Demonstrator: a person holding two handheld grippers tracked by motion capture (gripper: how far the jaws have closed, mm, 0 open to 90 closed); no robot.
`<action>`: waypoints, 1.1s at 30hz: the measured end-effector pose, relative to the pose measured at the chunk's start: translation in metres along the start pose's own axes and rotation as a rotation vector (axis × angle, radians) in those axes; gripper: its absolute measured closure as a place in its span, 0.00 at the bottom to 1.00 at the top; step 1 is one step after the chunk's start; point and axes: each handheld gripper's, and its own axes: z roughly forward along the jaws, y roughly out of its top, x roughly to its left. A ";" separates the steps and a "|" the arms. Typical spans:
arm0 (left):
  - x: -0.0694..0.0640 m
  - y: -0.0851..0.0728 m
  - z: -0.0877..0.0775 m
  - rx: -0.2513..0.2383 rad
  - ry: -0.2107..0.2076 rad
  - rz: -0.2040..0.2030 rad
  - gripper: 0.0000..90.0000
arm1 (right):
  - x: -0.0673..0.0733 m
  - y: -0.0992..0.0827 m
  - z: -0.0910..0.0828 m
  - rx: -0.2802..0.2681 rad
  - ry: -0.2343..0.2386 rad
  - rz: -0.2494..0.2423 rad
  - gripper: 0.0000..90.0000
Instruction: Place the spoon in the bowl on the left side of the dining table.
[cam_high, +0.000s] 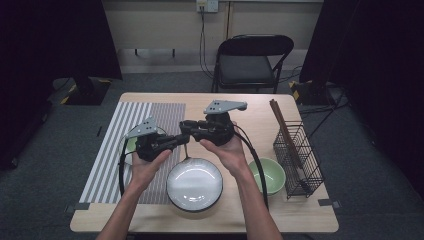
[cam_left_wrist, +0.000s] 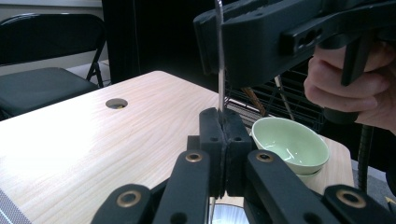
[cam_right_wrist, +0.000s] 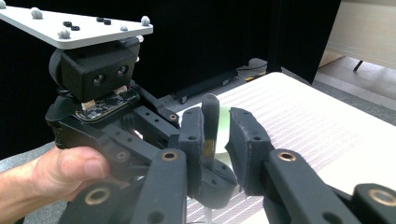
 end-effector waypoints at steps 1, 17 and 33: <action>0.000 0.000 0.000 0.003 0.001 -0.001 0.99 | -0.001 0.000 -0.001 -0.003 -0.002 0.004 0.79; 0.009 -0.004 -0.009 0.025 0.053 0.005 0.99 | -0.014 -0.009 -0.031 0.012 -0.134 0.016 0.48; 0.024 -0.009 -0.029 0.028 0.116 -0.013 0.99 | -0.024 -0.029 -0.066 0.075 -0.249 0.011 0.36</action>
